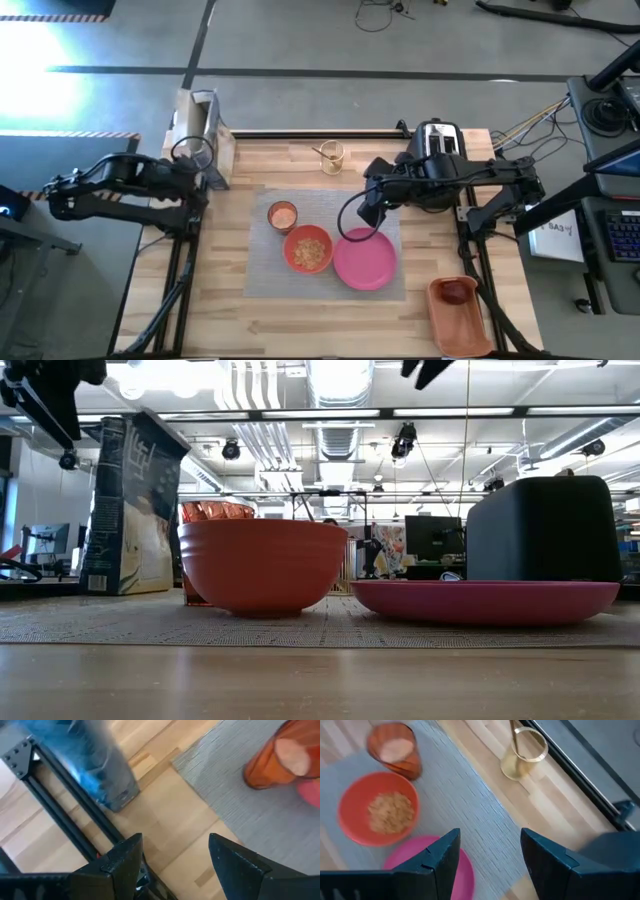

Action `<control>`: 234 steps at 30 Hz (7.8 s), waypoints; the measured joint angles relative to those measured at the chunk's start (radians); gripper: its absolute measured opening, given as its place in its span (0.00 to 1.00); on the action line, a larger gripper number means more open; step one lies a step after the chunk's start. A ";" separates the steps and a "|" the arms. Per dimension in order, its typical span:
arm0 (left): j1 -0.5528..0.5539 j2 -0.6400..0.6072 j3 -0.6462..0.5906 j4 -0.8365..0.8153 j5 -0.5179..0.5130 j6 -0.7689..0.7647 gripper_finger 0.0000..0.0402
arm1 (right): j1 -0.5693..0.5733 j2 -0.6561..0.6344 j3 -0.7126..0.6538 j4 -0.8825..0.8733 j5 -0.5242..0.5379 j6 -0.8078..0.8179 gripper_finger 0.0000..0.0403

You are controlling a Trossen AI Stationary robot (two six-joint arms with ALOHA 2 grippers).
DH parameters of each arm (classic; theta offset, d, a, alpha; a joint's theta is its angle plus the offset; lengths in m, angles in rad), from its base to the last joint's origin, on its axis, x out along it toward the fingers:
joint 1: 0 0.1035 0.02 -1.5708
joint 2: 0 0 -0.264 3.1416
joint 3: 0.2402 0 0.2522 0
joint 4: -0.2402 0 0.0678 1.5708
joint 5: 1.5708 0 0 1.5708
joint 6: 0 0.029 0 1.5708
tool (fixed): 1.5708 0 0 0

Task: Arrange a breakfast setting
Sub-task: Put the toasted bread on the the pink plate, then put the toasted bread on top of the the pink plate on the gray table mat

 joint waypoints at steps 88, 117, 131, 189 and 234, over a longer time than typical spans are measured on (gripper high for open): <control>0.000 -0.724 -0.905 1.339 0.224 0.496 0.53 | 0.000 -0.668 -0.754 -0.202 0.198 1.053 0.49; 0.000 -0.722 -0.904 1.340 0.224 0.491 0.53 | -0.513 -0.666 -0.767 -0.182 0.178 0.557 0.49; 0.000 -0.722 -0.905 1.339 0.225 0.491 0.53 | -0.533 -0.666 -0.899 -0.080 0.168 0.537 0.49; 0.000 -0.722 -0.941 1.323 0.224 0.492 0.53 | -0.532 -0.661 -0.787 -0.002 0.182 0.389 0.21; 0.000 -0.722 -0.963 1.370 0.223 0.487 0.53 | -0.533 -0.595 -0.837 0.012 0.151 0.391 0.23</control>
